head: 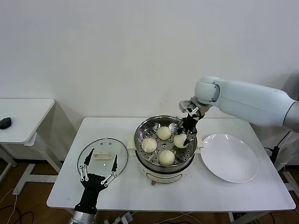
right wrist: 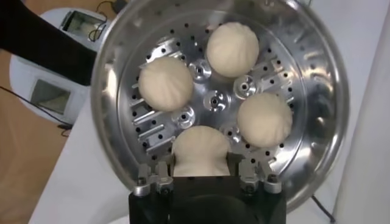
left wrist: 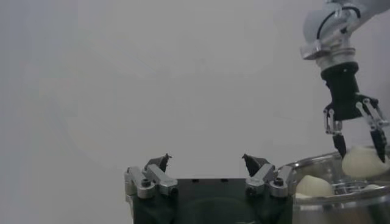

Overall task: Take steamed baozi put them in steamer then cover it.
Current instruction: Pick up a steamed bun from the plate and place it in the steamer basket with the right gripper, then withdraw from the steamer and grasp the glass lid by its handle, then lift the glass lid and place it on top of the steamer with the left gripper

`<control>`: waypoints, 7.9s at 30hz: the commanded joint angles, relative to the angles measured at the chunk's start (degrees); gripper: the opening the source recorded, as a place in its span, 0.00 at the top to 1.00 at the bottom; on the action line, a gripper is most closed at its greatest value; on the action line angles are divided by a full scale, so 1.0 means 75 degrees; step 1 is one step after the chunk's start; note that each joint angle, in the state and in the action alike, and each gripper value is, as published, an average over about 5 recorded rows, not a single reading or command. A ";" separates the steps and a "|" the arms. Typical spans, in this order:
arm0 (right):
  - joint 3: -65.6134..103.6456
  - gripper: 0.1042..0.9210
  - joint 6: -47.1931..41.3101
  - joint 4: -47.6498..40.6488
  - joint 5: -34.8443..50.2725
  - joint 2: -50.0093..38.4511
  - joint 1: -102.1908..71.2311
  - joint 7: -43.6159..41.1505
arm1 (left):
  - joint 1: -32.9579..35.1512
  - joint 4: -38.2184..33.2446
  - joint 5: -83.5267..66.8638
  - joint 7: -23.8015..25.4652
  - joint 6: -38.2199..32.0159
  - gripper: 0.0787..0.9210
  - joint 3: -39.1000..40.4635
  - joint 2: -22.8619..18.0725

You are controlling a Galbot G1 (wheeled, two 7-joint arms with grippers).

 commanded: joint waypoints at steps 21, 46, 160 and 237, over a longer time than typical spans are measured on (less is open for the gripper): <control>0.1819 0.12 0.0184 0.0703 0.0269 -0.0779 -0.0269 0.0260 | -0.0045 0.0022 0.0008 -0.0001 0.0010 0.12 -0.0001 0.0043; 1.0845 0.12 0.3857 0.2179 -0.0475 -0.1574 -0.9513 1.2801 | -0.1117 0.0597 0.1328 -0.0750 0.0643 0.12 -0.0140 0.0313; 1.4733 0.12 0.4210 0.2719 -0.0950 0.0740 -1.4832 1.1083 | -0.4438 0.6376 0.8574 -0.0881 0.2190 0.64 -0.0106 -0.0118; 1.4666 0.12 0.3915 0.1739 -0.1409 0.1070 -1.4021 1.1123 | -0.6188 0.1892 0.9693 0.3497 0.7638 0.86 0.5280 -0.0887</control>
